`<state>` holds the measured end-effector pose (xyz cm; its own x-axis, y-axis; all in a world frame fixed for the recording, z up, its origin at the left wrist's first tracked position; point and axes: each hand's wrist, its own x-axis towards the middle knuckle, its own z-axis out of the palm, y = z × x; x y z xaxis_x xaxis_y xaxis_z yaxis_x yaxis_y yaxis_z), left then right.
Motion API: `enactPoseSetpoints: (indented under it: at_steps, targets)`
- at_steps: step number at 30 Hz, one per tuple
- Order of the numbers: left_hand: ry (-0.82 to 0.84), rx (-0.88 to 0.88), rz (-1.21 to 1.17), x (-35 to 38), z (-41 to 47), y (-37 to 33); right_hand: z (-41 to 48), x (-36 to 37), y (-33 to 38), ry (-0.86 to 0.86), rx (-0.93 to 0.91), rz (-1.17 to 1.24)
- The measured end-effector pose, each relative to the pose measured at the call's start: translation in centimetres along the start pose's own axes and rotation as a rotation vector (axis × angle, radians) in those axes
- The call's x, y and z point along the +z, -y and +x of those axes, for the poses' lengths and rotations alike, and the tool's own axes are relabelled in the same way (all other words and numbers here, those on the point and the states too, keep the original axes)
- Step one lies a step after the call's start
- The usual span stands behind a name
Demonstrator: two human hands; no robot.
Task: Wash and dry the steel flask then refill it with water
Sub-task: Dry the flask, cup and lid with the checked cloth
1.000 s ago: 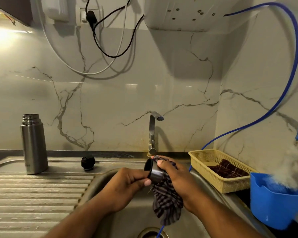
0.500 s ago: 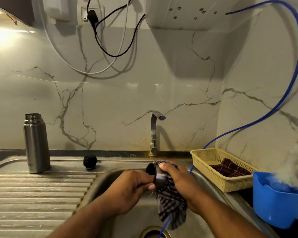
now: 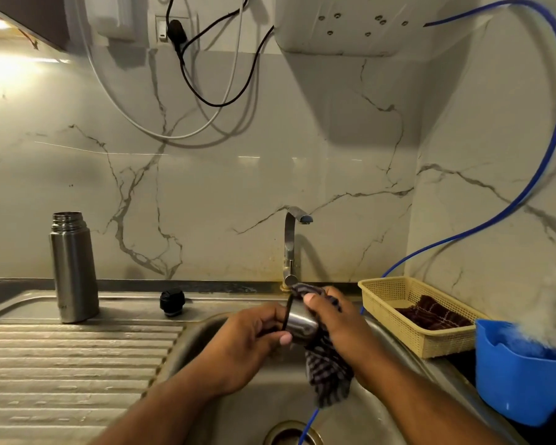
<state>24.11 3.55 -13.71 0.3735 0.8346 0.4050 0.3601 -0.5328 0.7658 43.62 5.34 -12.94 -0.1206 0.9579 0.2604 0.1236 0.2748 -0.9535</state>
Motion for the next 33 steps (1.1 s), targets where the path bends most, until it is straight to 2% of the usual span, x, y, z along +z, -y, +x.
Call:
enactPoseSetpoints:
  at_steps: [2, 4, 6, 10, 12, 13, 15, 17, 18, 19, 20, 23, 28, 31, 33]
  targets:
    - [-0.011, 0.008, 0.011, 0.4, 0.0, -0.2, -0.1, 0.0, 0.2, 0.075, 0.253, 0.203]
    - [0.011, -0.043, -0.031, 0.4, 0.0, 0.1, -0.2, 0.3, 0.1, 0.067, 0.296, 0.205]
    - [0.039, -0.095, -0.145, 0.4, -0.2, 0.2, -0.4, 0.6, 0.2, -0.021, 0.175, 0.085]
    - [0.039, -0.251, -0.647, 0.4, 0.0, -0.2, -0.8, 1.1, 0.0, -0.055, -0.233, -0.314]
    - [-0.017, -0.227, -0.663, 0.2, 0.2, -0.1, -0.7, 1.1, -0.5, -0.082, -0.42, -0.514]
    - [-0.047, -0.184, -0.637, 0.1, 0.3, 0.0, -0.5, 1.1, -0.4, -0.105, -0.478, -0.534]
    - [-0.081, -0.122, -0.628, 0.3, 0.5, 0.4, -0.3, 1.0, -0.2, -0.114, -0.391, -0.326]
    - [-0.068, -0.1, -0.583, 0.6, 0.5, 0.7, -0.1, 1.3, 0.1, -0.041, -0.072, 0.149]
    - [-0.053, -0.099, -0.537, 0.9, 0.5, 0.7, -0.1, 1.4, 0.0, -0.001, 0.097, 0.293]
    - [-0.053, -0.103, -0.505, 1.0, 0.5, 0.6, 0.0, 1.6, -0.4, 0.001, 0.172, 0.329]
    - [-0.073, -0.114, -0.508, 1.1, 0.6, 0.6, 0.0, 1.8, -0.7, -0.016, 0.174, 0.263]
    - [-0.157, -0.207, -0.633, 1.2, 0.6, 0.3, -0.4, 2.4, -0.5, -0.109, -0.097, -0.064]
    - [-0.256, -0.328, -0.768, 0.5, 0.8, -0.1, -0.3, 1.4, -0.5, 0.075, -0.573, -0.653]
    - [-0.278, -0.371, -0.915, -0.1, 0.8, -0.7, -0.2, 0.6, -0.2, 0.131, -0.71, -0.777]
    - [-0.266, -0.372, -0.921, -0.1, 0.7, -1.0, -0.1, 0.2, -0.1, 0.13, -0.725, -0.758]
